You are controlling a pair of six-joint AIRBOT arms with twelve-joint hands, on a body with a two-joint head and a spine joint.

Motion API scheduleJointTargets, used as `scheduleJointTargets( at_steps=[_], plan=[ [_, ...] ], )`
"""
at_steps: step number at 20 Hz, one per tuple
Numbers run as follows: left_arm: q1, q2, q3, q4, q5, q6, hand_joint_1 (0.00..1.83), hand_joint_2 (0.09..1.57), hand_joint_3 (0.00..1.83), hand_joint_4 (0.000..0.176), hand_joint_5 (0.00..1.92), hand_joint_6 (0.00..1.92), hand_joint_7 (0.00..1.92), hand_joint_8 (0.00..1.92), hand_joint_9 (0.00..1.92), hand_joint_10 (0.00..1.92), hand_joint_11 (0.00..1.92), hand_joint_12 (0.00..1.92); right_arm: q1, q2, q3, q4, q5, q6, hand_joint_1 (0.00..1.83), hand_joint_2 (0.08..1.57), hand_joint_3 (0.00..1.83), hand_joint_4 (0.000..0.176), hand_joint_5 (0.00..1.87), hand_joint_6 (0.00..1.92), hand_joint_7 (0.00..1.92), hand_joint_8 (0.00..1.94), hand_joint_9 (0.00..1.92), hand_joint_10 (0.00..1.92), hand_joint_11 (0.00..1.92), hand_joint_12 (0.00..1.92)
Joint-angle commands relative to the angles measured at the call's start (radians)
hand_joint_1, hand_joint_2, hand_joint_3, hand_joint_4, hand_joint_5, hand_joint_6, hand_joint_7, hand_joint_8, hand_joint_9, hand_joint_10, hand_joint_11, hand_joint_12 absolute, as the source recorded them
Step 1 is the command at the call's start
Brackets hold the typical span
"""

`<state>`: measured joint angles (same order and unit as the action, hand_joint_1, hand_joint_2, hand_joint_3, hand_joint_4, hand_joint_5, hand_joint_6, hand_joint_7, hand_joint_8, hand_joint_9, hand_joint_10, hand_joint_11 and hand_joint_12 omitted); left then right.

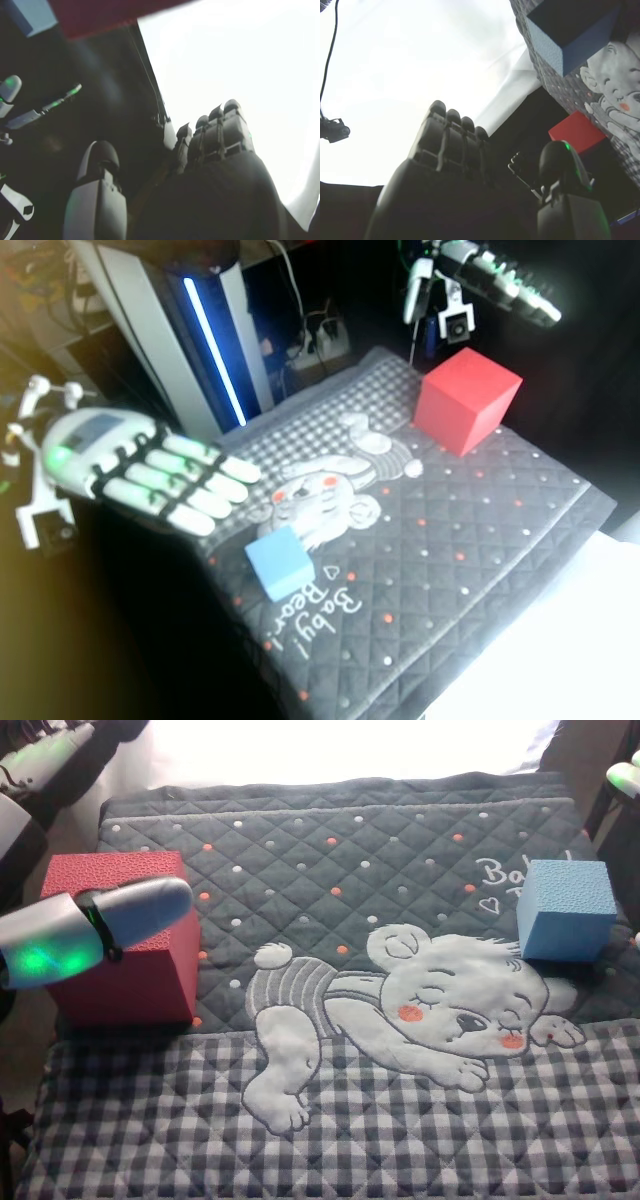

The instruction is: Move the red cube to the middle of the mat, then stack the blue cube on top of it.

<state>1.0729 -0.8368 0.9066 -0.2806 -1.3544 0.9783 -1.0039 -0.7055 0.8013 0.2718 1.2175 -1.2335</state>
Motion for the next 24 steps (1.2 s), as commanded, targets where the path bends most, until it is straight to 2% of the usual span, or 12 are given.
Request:
scheduleJointTargets(
  at_steps=[1, 5, 8, 9, 10, 14, 17, 20, 21, 22, 23, 24],
  plan=[
    [0.001, 0.004, -0.004, 0.010, -0.103, -0.001, 0.45, 1.03, 0.00, 0.114, 0.00, 0.00, 0.00, 0.00, 0.00, 0.00, 0.00, 0.00, 0.001, 0.007, 0.001, -0.001, 0.112, 0.003, 0.54, 1.28, 0.00, 0.015, 0.00, 0.00, 0.00, 0.00, 0.00, 0.00, 0.00, 0.00],
    [0.011, 0.006, -0.005, -0.003, -0.082, 0.001, 0.51, 0.99, 0.00, 0.157, 0.00, 0.00, 0.00, 0.00, 0.00, 0.00, 0.00, 0.00, 0.001, 0.006, 0.001, -0.001, 0.101, 0.003, 0.53, 1.27, 0.00, 0.010, 0.00, 0.00, 0.00, 0.00, 0.00, 0.00, 0.00, 0.00],
    [0.010, 0.006, 0.005, -0.033, -0.008, 0.024, 0.59, 0.95, 0.00, 0.151, 0.00, 0.00, 0.00, 0.00, 0.00, 0.00, 0.00, 0.00, 0.001, 0.004, 0.002, -0.002, 0.091, 0.003, 0.52, 1.28, 0.00, 0.000, 0.00, 0.00, 0.00, 0.00, 0.00, 0.00, 0.00, 0.00],
    [0.010, 0.004, 0.014, -0.054, 0.020, 0.026, 0.61, 0.94, 0.00, 0.140, 0.00, 0.00, 0.00, 0.00, 0.00, 0.00, 0.00, 0.00, 0.001, 0.001, 0.002, -0.002, 0.087, 0.003, 0.49, 1.27, 0.00, 0.000, 0.00, 0.00, 0.00, 0.00, 0.00, 0.00, 0.00, 0.00],
    [0.009, 0.001, 0.021, -0.070, 0.039, 0.028, 0.63, 0.94, 0.00, 0.101, 0.00, 0.00, 0.00, 0.00, 0.00, 0.00, 0.00, 0.00, 0.001, 0.000, 0.003, -0.001, 0.085, 0.003, 0.49, 1.27, 0.00, 0.000, 0.00, 0.00, 0.00, 0.00, 0.00, 0.00, 0.00, 0.00],
    [0.003, -0.031, 0.058, -0.132, 0.125, 0.036, 0.79, 0.89, 0.00, 0.079, 0.00, 0.00, 0.00, 0.00, 0.00, 0.00, 0.00, 0.00, 0.001, -0.002, 0.006, -0.002, 0.077, 0.011, 0.50, 1.27, 0.00, 0.000, 0.00, 0.00, 0.00, 0.00, 0.00, 0.00, 0.00, 0.00],
    [-0.012, -0.058, 0.081, -0.137, 0.187, 0.038, 0.89, 0.88, 0.00, 0.085, 0.00, 0.00, 0.00, 0.00, 0.00, 0.00, 0.00, 0.00, 0.001, -0.003, 0.007, -0.002, 0.076, 0.013, 0.54, 1.27, 0.00, 0.006, 0.00, 0.00, 0.00, 0.00, 0.00, 0.00, 0.00, 0.00],
    [-0.014, -0.069, 0.090, -0.138, 0.205, 0.037, 0.97, 0.91, 0.00, 0.118, 0.08, 0.03, 0.01, 0.00, 0.00, 0.00, 0.00, 0.00, 0.001, -0.003, 0.008, -0.001, 0.076, 0.016, 0.53, 1.27, 0.00, 0.020, 0.00, 0.00, 0.00, 0.00, 0.00, 0.00, 0.00, 0.00],
    [-0.014, -0.071, 0.095, -0.138, 0.215, 0.034, 1.13, 0.98, 0.00, 0.055, 0.42, 0.07, 0.33, 0.06, 0.29, 0.12, 0.00, 0.86, 0.001, -0.004, 0.008, -0.001, 0.076, 0.017, 0.54, 1.27, 0.00, 0.044, 0.00, 0.00, 0.00, 0.00, 0.00, 0.00, 0.00, 0.00],
    [-0.014, -0.071, 0.096, -0.138, 0.216, 0.033, 1.20, 1.04, 0.00, 0.031, 0.57, 0.18, 0.52, 0.17, 0.32, 0.48, 0.00, 1.20, 0.001, -0.005, 0.008, -0.001, 0.076, 0.017, 0.55, 1.27, 0.00, 0.035, 0.00, 0.00, 0.00, 0.00, 0.00, 0.00, 0.00, 0.00],
    [-0.014, -0.071, 0.096, -0.138, 0.214, 0.032, 1.20, 1.04, 0.00, 0.031, 0.57, 0.18, 0.52, 0.17, 0.32, 0.48, 0.00, 1.20, 0.000, -0.005, 0.008, -0.001, 0.076, 0.018, 0.55, 1.27, 0.00, 0.035, 0.00, 0.00, 0.00, 0.00, 0.00, 0.00, 0.00, 0.00],
    [-0.014, -0.071, 0.095, -0.138, 0.212, 0.031, 1.26, 1.05, 0.00, 0.024, 0.58, 0.47, 0.52, 0.46, 0.26, 0.88, 0.00, 1.41, -0.001, -0.006, 0.008, -0.001, 0.076, 0.018, 0.54, 1.28, 0.00, 0.026, 0.00, 0.00, 0.00, 0.00, 0.00, 0.00, 0.00, 0.00]
  ],
)
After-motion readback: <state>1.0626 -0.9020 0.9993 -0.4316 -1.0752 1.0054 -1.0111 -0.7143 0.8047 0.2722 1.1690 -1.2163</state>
